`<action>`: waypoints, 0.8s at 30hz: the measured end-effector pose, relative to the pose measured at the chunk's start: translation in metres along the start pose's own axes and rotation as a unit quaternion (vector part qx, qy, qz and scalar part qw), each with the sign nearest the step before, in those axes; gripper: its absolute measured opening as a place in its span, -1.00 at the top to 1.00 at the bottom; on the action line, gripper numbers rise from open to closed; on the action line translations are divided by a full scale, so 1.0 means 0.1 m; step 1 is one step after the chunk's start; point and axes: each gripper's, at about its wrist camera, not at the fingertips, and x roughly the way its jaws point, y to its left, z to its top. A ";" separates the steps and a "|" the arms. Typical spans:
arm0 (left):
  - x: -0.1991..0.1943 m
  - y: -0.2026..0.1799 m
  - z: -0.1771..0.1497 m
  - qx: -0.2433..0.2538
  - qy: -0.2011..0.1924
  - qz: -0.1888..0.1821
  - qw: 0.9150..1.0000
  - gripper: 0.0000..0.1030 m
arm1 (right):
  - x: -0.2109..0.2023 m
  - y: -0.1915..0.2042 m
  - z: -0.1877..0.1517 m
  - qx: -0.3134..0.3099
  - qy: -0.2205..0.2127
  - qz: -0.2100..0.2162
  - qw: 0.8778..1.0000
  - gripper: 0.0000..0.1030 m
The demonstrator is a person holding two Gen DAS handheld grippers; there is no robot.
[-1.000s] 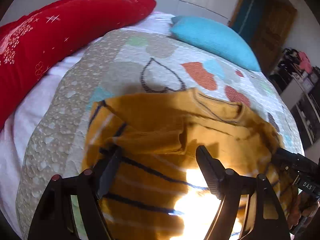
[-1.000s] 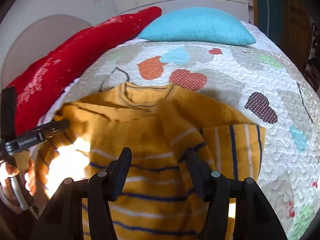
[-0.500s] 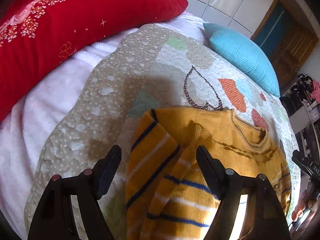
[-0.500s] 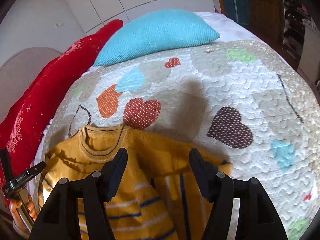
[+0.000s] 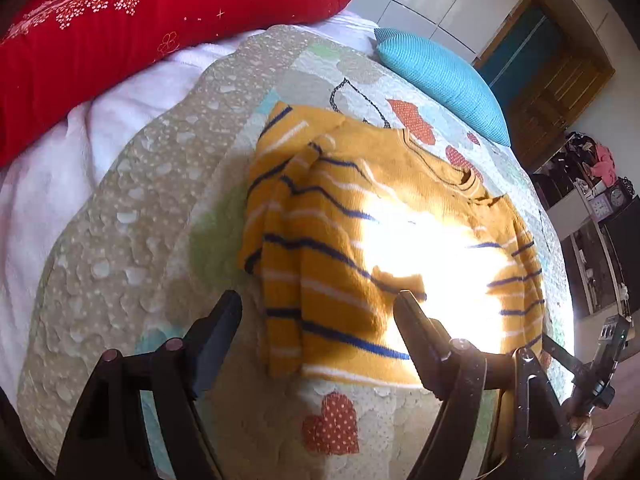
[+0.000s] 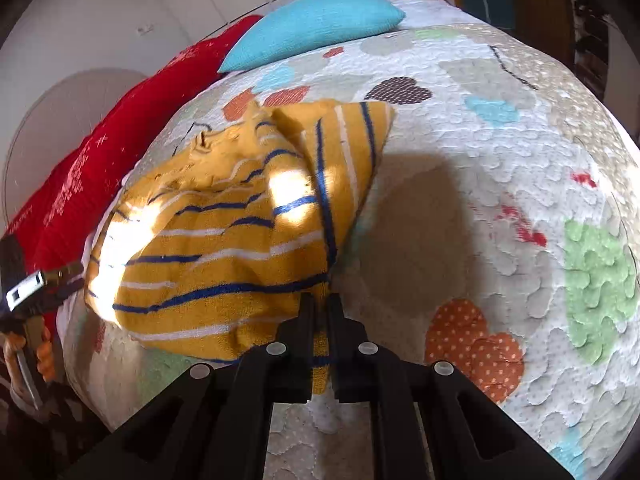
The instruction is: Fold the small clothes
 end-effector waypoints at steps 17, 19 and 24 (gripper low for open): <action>-0.61 0.02 -0.92 0.014 -0.041 0.026 0.999 -0.50 | 0.31 0.69 0.62 -0.071 -0.010 -0.011 0.997 0.27; -0.71 0.09 -0.96 0.014 -0.049 0.035 0.998 -0.50 | 0.63 0.65 0.74 -0.068 0.012 -0.062 0.996 0.26; -1.03 0.43 -1.00 0.000 -0.087 0.078 0.993 -0.55 | 0.56 0.75 0.93 -0.039 -0.021 -0.153 0.987 0.17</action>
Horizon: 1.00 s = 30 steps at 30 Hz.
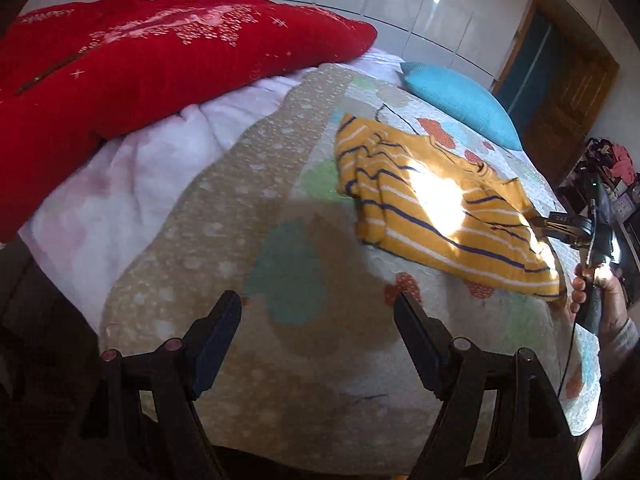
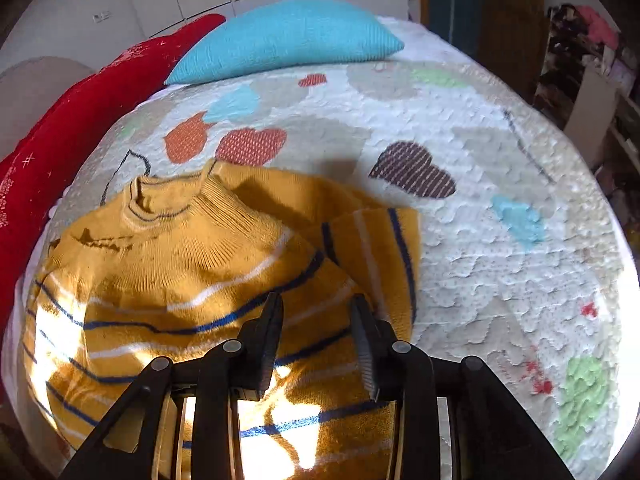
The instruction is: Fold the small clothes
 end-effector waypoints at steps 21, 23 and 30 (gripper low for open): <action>-0.11 0.80 -0.21 -0.095 -0.013 -0.003 0.995 -0.59 | -0.07 3.41 -1.04 -0.323 0.035 0.150 0.934 -0.58; -0.11 0.84 -0.22 -0.101 -0.012 -0.002 0.995 -0.58 | -0.18 3.38 -1.09 -0.337 0.015 0.142 0.930 -0.55; -0.13 0.74 -0.20 -0.078 -0.015 0.018 0.997 -0.59 | -1.09 2.61 -1.12 -0.268 -0.122 0.163 0.942 -0.54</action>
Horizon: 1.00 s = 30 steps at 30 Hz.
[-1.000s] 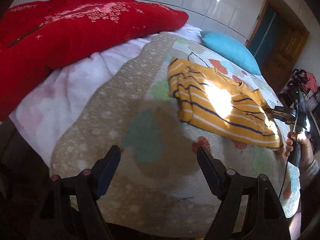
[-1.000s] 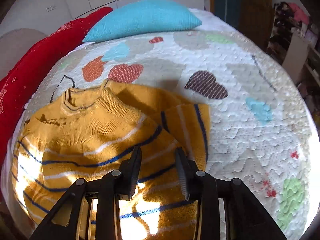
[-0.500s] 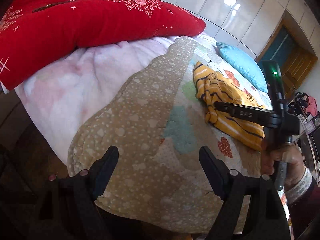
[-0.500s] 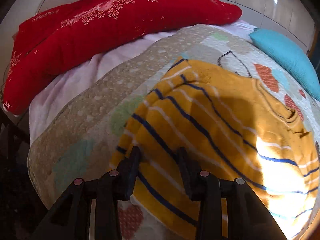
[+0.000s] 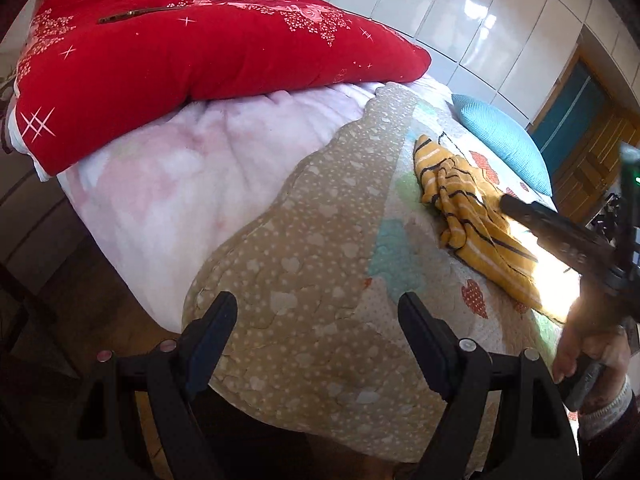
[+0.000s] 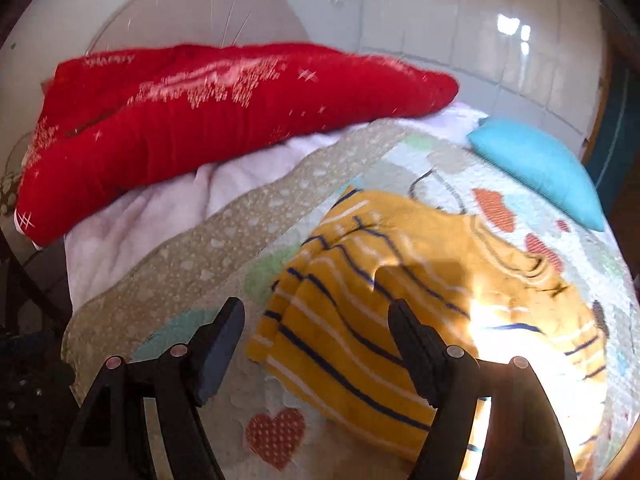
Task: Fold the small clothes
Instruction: 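Release the sweater and withdraw both grippers above the bed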
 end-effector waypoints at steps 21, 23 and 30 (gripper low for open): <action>0.36 -1.16 -0.12 0.117 0.054 -0.013 0.992 -0.59 | -0.65 -1.41 -1.50 0.191 0.066 -0.070 0.977 -0.91; 0.39 -1.20 -0.10 0.120 0.055 -0.008 0.991 -0.59 | -0.63 -1.45 -1.54 0.207 0.065 -0.063 0.974 -0.91; 0.47 -1.42 -0.10 0.149 0.051 0.050 0.986 -0.59 | -0.60 -1.54 -1.72 0.227 0.062 -0.056 0.970 -0.91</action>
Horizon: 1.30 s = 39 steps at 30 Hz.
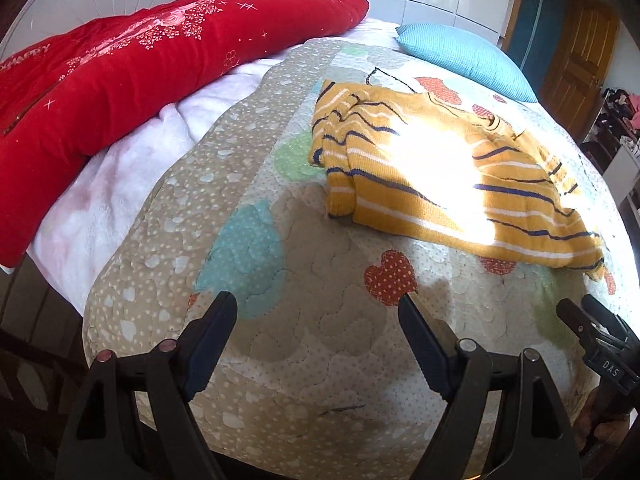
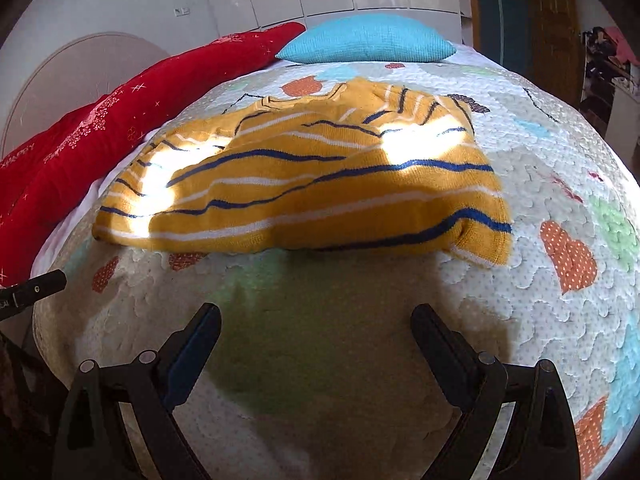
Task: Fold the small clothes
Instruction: 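Release the sweater and withdraw both grippers above the bed, then grasp the sweater's side edge with the left gripper and lift it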
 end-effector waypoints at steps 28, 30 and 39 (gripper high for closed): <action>0.26 -0.45 0.00 0.070 0.022 0.046 0.996 -0.59 | 0.11 0.10 -0.15 -0.051 -0.037 -0.042 0.997 -1.00; 0.29 -0.42 0.00 0.065 0.025 0.044 0.997 -0.59 | 0.12 0.11 -0.15 -0.052 -0.039 -0.044 0.997 -1.00; 0.42 -0.16 0.16 -0.001 0.013 -0.046 0.999 -0.72 | 0.13 0.14 -0.17 -0.057 -0.045 -0.055 0.996 -1.00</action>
